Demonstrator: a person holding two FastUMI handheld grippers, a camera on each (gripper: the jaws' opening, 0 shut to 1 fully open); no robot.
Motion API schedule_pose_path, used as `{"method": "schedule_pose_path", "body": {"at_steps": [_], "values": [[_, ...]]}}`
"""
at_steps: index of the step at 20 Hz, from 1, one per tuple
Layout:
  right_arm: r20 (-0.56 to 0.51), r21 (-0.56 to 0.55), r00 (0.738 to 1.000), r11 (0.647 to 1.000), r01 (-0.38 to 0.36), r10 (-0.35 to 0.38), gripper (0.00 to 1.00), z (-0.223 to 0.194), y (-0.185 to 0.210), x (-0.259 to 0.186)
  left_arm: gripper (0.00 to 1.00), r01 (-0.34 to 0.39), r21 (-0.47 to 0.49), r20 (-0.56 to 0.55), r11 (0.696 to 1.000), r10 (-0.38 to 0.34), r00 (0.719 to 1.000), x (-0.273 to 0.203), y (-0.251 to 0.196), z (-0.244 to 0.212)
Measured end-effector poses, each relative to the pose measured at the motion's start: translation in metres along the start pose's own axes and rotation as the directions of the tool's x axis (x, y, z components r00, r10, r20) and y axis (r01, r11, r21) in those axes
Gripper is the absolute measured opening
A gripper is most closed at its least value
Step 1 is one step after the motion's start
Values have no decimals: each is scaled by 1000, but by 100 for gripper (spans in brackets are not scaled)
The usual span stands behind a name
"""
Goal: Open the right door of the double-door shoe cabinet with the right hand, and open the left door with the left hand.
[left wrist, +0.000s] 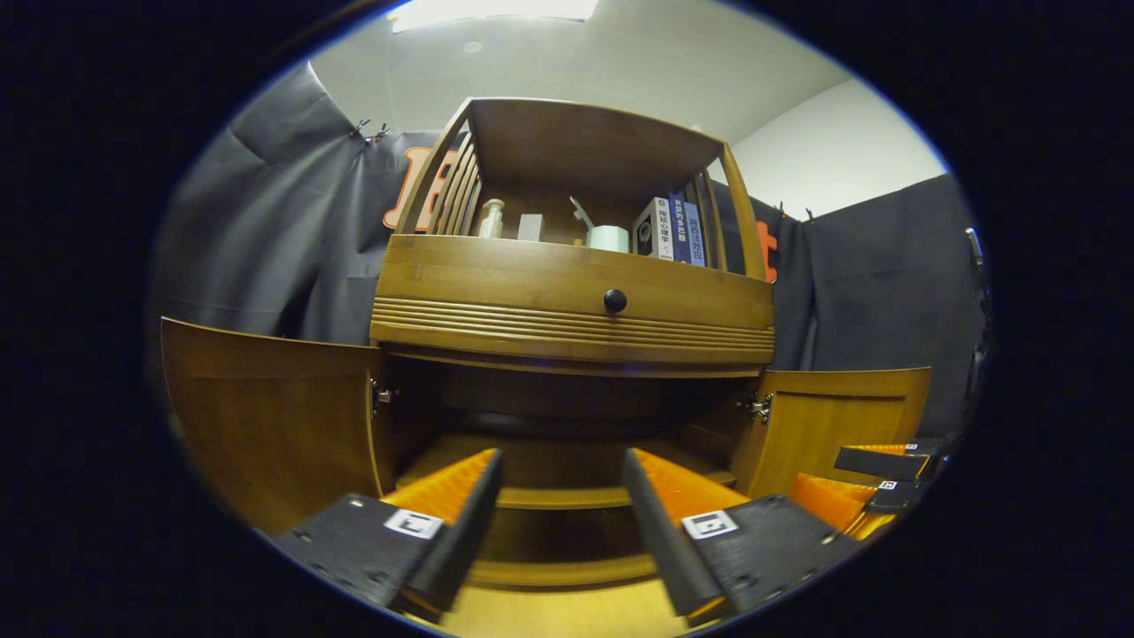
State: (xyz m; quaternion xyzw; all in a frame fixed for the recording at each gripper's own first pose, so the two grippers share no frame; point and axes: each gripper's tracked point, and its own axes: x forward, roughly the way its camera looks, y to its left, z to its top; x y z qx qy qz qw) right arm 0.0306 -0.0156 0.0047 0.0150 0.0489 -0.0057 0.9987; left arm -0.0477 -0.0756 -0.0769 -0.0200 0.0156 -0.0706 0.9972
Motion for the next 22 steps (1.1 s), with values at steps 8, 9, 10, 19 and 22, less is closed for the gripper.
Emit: {"method": "schedule_pose_path", "body": {"at_steps": [8,9,10,19,22], "values": [[36,-1,999,1000,31,-31,91,16,2,-5,95,-2,-9,-11,1000,2,1000,5,9,-2],[37,-2,999,1000,30,-30,91,17,4,-6,95,-2,-6,-8,1000,2,1000,5,11,-1],[40,-4,999,999,33,-33,94,17,6,-7,95,-1,-4,-7,1000,1,1000,5,13,0],[56,-9,993,995,103,-102,94,24,12,-31,92,89,12,-11,996,-89,996,-2,7,1],[58,10,985,987,159,-160,94,24,7,-51,96,163,10,-28,987,-163,986,-3,-10,-5]]}}
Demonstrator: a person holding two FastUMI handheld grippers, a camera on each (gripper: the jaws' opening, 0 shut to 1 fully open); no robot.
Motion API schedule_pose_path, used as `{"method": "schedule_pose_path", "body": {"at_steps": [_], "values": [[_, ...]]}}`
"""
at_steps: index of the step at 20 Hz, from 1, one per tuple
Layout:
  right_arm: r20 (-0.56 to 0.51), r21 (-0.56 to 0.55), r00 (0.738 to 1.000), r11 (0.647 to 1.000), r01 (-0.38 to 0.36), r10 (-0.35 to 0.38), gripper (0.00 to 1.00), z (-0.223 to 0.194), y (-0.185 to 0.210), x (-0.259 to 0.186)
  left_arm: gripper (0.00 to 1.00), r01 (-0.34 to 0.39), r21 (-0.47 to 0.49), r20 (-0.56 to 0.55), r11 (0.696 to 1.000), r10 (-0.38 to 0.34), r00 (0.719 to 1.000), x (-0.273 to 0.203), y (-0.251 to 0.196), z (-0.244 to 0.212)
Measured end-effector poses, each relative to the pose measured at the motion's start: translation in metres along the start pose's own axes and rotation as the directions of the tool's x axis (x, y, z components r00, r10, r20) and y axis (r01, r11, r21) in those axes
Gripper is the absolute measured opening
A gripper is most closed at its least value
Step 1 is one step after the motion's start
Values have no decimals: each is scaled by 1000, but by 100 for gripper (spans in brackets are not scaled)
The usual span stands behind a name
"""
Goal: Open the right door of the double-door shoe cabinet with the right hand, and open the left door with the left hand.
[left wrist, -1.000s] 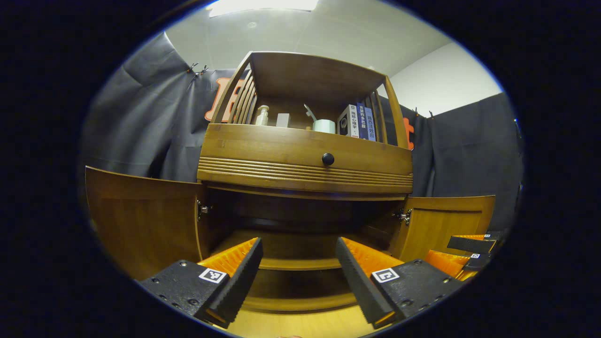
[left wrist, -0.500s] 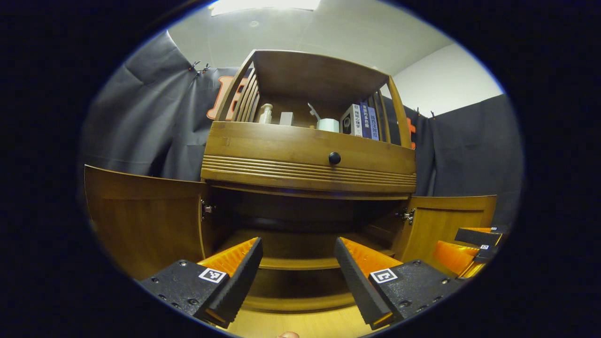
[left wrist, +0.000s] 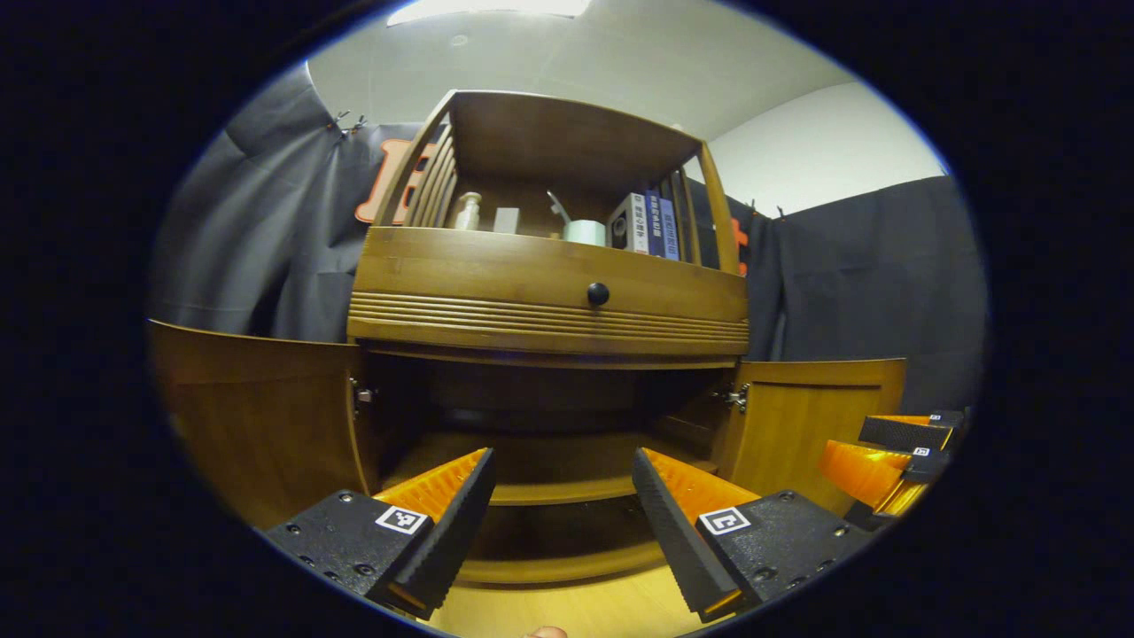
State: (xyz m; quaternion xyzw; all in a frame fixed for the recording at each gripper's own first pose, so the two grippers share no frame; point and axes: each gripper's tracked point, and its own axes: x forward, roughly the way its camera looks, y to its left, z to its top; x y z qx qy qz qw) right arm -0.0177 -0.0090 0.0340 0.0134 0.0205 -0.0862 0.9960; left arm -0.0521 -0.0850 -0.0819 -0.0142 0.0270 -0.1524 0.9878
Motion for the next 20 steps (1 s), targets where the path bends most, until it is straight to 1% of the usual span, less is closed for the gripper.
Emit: {"method": "schedule_pose_path", "body": {"at_steps": [3,6,7,8,9,10,11,12,13,14,15,16,18,20], "values": [[-5,5,996,996,86,-86,94,-1,-23,-24,96,102,0,-10,995,-102,995,2,-33,-5],[-9,-21,977,977,211,-211,94,2,-66,-54,96,227,-12,-5,974,-227,974,2,-86,-8],[-8,-25,970,970,241,-242,90,4,-80,-63,93,263,-13,-1,965,-263,965,2,-106,-7],[-4,-29,962,961,274,-274,93,6,-97,-72,92,298,-15,1,955,-298,955,1,-129,-7],[0,-35,951,950,309,-309,90,9,-118,-79,99,334,-21,2,942,-334,943,-1,-152,-8],[8,-43,939,938,344,-344,90,12,-141,-87,95,371,-29,6,928,-371,929,-5,-178,-7],[19,-50,926,924,378,-378,94,16,-166,-94,99,405,-36,7,913,-405,914,-9,-204,-7],[30,-55,916,914,401,-400,93,17,-188,-101,95,435,-40,10,900,-435,900,-13,-231,-6],[42,-60,907,906,420,-418,90,20,-216,-103,95,462,-43,17,886,-462,887,-18,-257,-4],[51,-65,904,902,428,-425,93,19,-238,-105,95,483,-43,26,875,-482,876,-20,-285,-3],[56,-73,903,900,429,-426,94,20,-265,-103,95,495,-42,41,868,-493,869,-20,-313,0],[58,-78,905,901,426,-422,94,20,-292,-99,96,496,-42,60,868,-493,868,-19,-339,3],[58,-80,922,919,387,-383,94,23,-334,-89,96,488,-28,72,872,-485,871,-20,-392,1],[100,-89,938,936,341,-333,95,25,-378,-75,95,503,-20,105,864,-498,861,-18,-446,-2]]}}
